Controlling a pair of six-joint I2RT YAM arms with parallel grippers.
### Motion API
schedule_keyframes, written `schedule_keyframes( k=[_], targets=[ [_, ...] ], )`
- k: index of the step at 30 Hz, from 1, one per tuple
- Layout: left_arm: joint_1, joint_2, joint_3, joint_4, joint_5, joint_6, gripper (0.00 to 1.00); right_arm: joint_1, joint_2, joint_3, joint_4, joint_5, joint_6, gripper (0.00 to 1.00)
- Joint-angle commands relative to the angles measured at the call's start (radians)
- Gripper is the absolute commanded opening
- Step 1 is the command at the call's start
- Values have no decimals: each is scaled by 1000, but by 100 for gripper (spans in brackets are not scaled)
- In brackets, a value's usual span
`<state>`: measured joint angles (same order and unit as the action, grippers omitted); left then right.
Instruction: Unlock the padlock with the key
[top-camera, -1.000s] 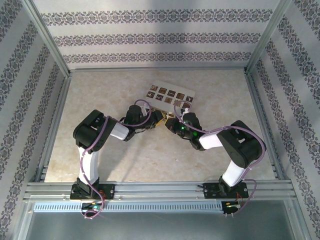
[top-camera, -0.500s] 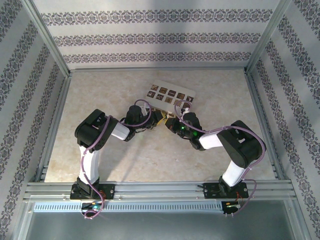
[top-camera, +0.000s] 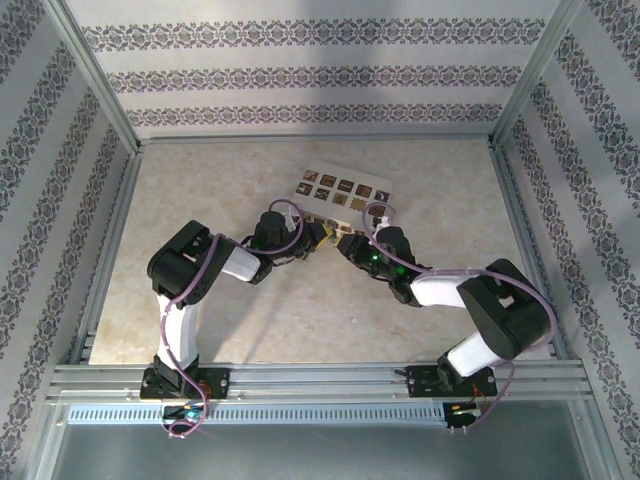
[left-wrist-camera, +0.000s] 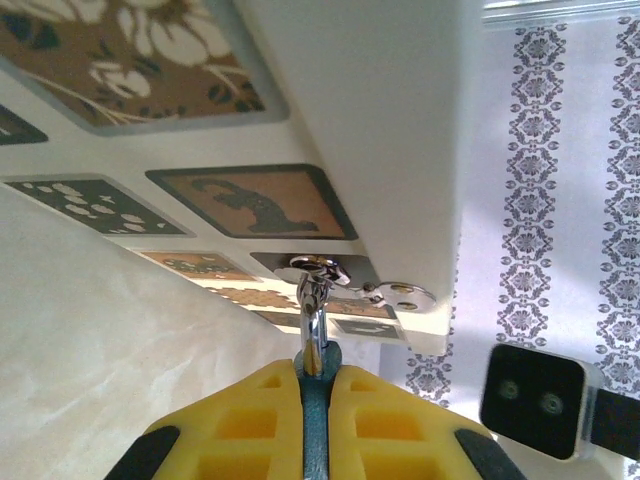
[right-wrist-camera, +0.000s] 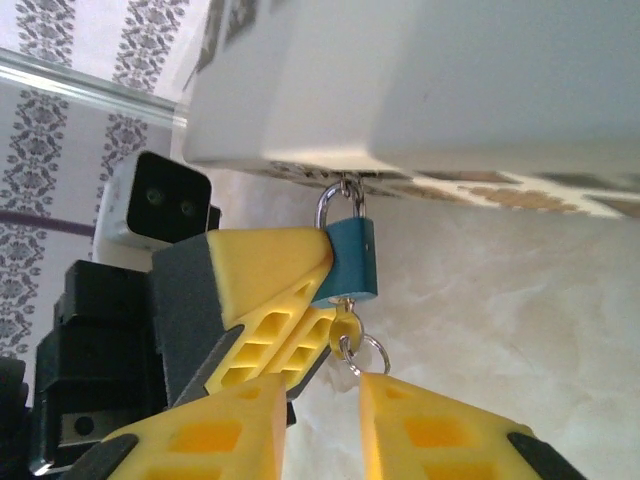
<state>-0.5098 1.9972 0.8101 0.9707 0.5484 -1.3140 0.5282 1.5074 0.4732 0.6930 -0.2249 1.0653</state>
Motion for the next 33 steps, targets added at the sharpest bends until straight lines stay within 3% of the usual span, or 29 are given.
schedule_keyframes(
  k=[1,7,12,15,29,33],
  targets=[
    [-14,-75,-1,32,-19,14,8,-16,-110,-16,-140,64,-109,29],
    [-25,-118,8,-20,-26,22,8,-20,-377,32,-429,163,-417,36],
    [-37,-144,5,-39,-36,10,8,-16,-593,29,-480,204,-675,45],
    [-44,-163,6,-59,-38,8,8,-3,-676,40,-507,201,-847,55],
    [-75,-219,5,-137,-53,-8,5,69,-700,130,-640,133,-1465,98],
    [-82,-227,4,-149,-65,-15,3,78,-685,139,-663,153,-1558,98]
  ],
)
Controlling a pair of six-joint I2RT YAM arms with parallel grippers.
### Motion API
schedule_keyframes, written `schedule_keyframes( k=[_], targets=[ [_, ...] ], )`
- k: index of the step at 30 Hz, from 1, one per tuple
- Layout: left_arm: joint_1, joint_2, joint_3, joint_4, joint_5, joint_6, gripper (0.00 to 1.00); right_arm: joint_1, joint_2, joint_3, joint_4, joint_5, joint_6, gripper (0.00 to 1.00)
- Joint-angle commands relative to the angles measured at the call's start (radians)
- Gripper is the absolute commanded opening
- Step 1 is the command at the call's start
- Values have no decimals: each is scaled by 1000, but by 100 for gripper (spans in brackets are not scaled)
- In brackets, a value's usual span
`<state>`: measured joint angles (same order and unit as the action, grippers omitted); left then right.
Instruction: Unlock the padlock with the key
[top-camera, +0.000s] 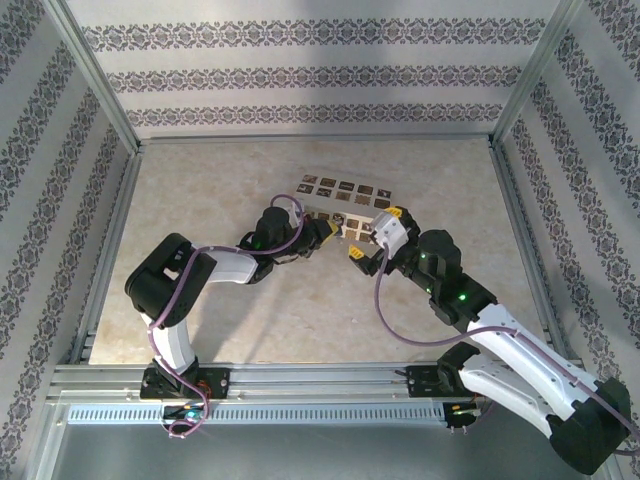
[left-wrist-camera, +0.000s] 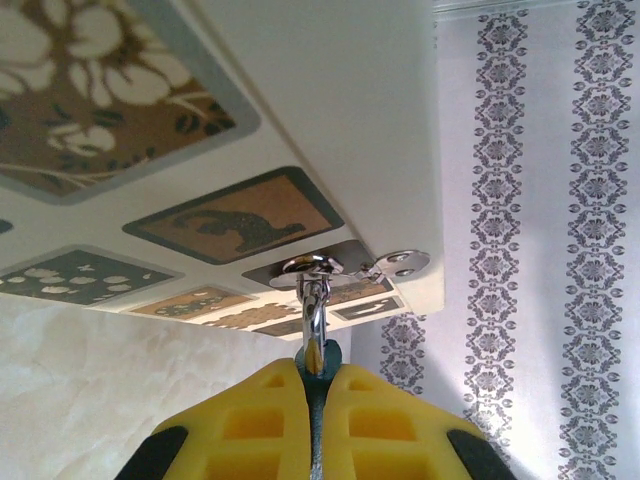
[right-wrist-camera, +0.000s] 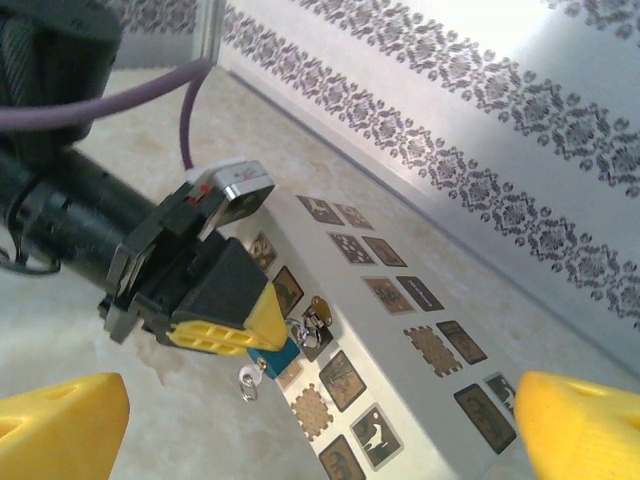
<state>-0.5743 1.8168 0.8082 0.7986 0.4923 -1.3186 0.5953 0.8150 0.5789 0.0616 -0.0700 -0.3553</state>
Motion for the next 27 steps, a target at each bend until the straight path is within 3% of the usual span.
schedule_keyframes(
  k=[1,9,16,27],
  targets=[
    [-19,-47,5,25,-11,-17,3,15,13,36,-37,14,-151,98],
    [-45,-47,-2,57,-74,-94,0,90,61,39,-121,146,-454,98],
    [-61,-52,2,57,-105,-134,0,151,191,76,-188,306,-644,86],
    [-69,-95,16,-35,-137,-155,0,132,317,118,-126,220,-639,61]
  ],
)
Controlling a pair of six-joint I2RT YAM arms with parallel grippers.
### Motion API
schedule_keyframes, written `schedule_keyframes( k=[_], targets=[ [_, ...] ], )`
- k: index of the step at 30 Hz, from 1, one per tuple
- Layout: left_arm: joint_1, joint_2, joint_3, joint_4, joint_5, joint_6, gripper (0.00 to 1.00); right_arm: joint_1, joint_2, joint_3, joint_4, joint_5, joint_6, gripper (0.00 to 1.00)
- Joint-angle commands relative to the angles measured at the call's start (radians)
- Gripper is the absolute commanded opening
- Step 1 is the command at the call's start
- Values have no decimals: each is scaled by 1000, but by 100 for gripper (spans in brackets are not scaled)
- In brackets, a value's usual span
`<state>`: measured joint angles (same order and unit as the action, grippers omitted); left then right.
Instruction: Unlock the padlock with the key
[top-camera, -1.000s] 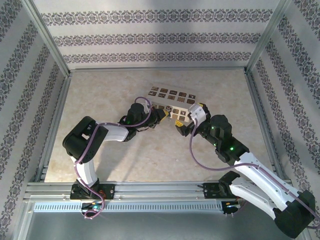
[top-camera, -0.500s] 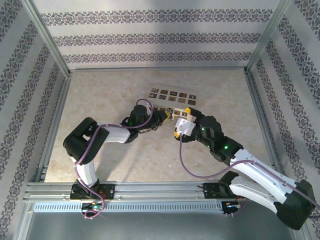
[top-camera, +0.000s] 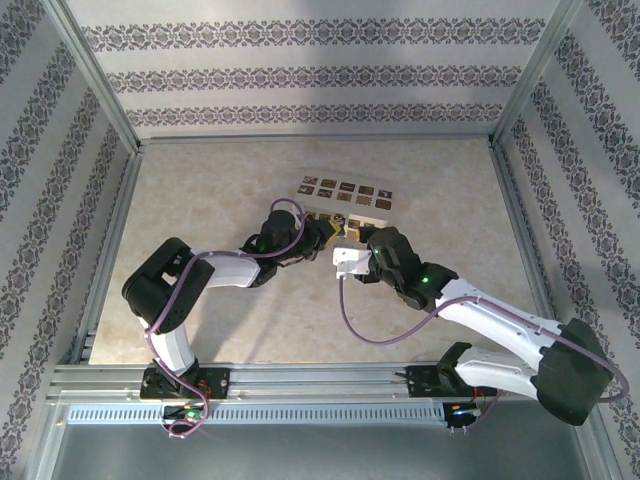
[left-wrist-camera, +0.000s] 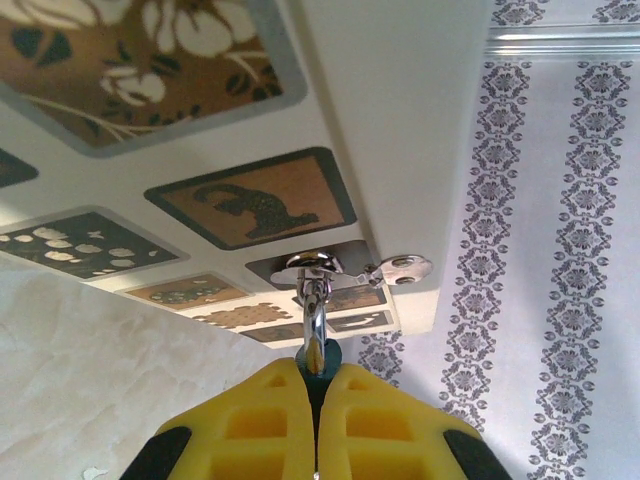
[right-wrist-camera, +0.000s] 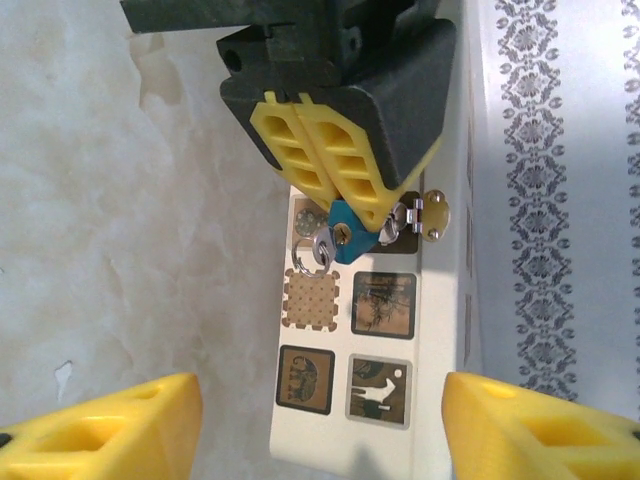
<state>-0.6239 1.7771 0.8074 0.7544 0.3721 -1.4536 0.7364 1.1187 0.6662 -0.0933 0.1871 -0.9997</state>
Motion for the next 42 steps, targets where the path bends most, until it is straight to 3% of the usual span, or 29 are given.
schedule_keyframes(
  k=[1,18,42],
  targets=[
    [-19,-59,18,4,-19,-22,0,-17,22,32,41,-57,13,59],
    [-19,-61,20,22,-9,-78,0,-69,142,59,133,-145,30,30],
    [-19,-53,20,32,4,-95,0,-72,222,47,237,-96,26,21]
  ],
)
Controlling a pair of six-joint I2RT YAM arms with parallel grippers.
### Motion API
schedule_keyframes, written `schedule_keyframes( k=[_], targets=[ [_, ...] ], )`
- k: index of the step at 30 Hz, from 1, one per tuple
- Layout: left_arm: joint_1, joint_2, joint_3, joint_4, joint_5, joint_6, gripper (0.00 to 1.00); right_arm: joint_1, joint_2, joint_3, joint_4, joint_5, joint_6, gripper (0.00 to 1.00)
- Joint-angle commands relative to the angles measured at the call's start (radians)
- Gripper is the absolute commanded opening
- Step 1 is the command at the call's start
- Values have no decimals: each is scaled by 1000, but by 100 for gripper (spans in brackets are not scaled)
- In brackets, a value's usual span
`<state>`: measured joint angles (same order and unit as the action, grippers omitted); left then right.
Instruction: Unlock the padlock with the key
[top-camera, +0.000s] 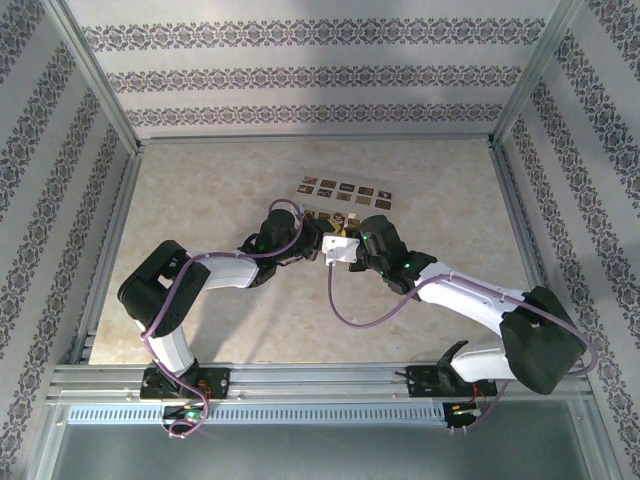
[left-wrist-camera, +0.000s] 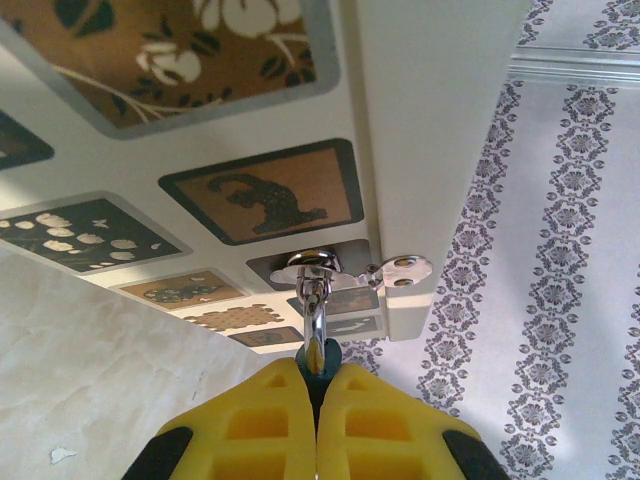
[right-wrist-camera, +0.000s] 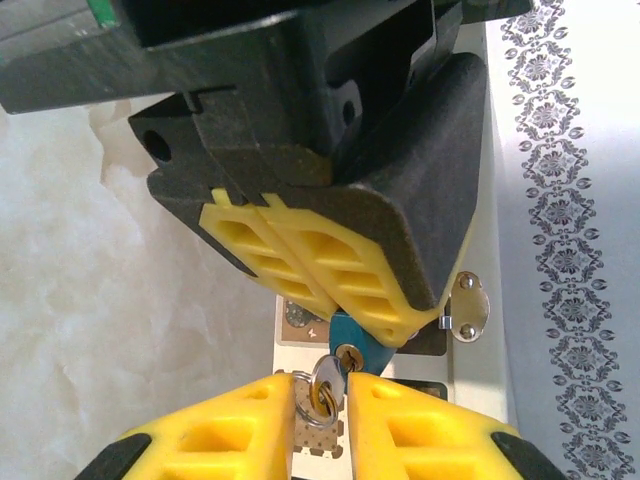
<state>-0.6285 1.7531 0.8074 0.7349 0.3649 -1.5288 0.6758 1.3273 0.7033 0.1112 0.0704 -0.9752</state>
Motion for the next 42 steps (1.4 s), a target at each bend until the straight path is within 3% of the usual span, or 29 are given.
schedule_keyframes(
  k=[1,14,21,29,42],
  targets=[
    [-14,-28,21,53,12,-21,0,-10,17,9,38,24,3,21],
    [-15,-17,15,75,13,-35,0,-7,47,-31,135,71,24,17],
    [-15,-17,11,81,11,-37,0,6,47,-51,161,100,41,0],
    [-15,-17,5,89,9,-40,0,19,45,-67,209,131,91,0],
    [-15,-16,-11,113,-1,-47,0,44,43,-45,267,188,388,0]
  ],
)
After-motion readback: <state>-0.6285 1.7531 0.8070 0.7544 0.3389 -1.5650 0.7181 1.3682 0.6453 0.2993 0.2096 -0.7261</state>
